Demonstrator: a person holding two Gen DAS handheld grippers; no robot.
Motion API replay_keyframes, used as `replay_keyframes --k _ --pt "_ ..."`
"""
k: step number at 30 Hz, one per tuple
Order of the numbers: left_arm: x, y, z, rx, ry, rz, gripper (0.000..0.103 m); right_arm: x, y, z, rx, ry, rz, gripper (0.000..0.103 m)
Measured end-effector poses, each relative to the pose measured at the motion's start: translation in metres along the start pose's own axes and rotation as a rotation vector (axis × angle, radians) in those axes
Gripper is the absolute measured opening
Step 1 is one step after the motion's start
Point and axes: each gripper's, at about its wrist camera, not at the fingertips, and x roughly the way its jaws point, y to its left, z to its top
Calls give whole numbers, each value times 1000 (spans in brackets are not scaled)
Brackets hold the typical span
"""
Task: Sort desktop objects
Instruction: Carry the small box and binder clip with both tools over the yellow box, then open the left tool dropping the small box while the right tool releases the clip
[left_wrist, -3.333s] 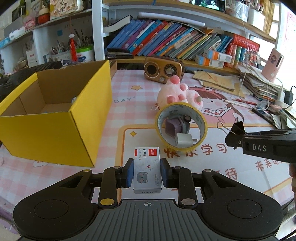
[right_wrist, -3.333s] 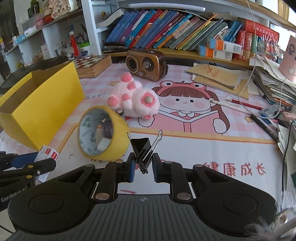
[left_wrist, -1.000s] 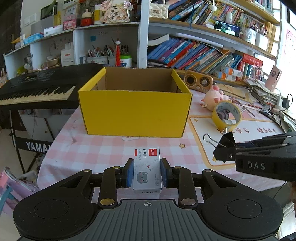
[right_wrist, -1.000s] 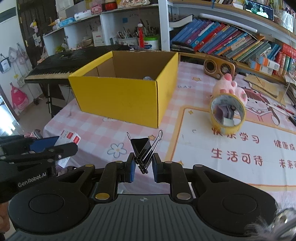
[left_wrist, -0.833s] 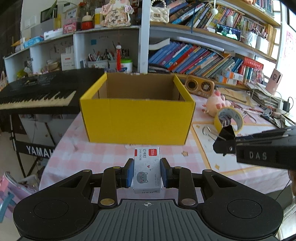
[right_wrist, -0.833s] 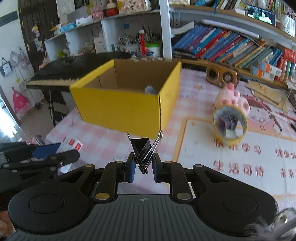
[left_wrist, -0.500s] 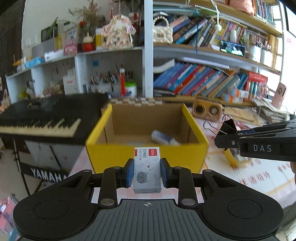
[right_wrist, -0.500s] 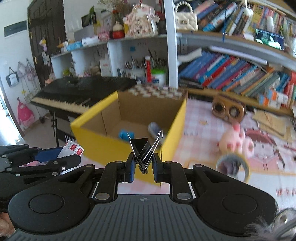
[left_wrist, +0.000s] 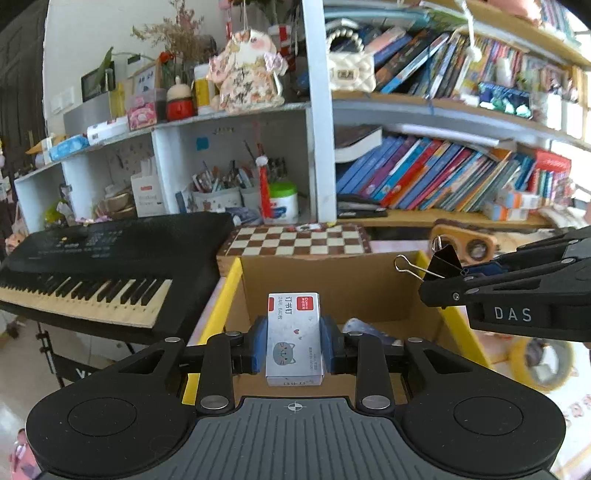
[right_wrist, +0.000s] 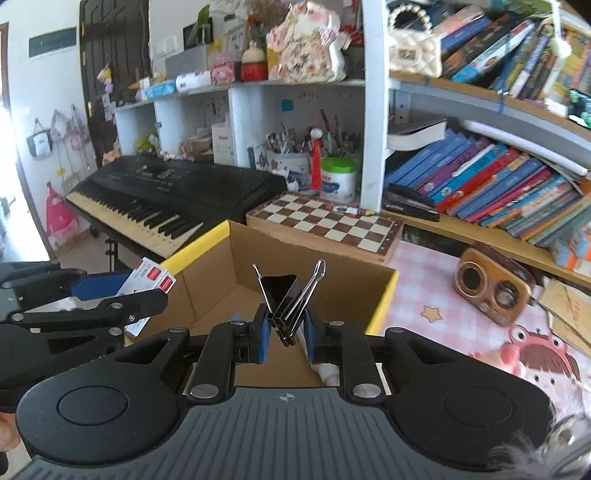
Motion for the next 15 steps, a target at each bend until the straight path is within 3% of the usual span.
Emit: replay_keyframes --k 8,15 --pt "50 -7 -6 20 133 13 28 64 -13 12 -71 104 47 17" --pt "79 -16 -15 42 256 -14 28 120 -13 22 -143 268 110 17"
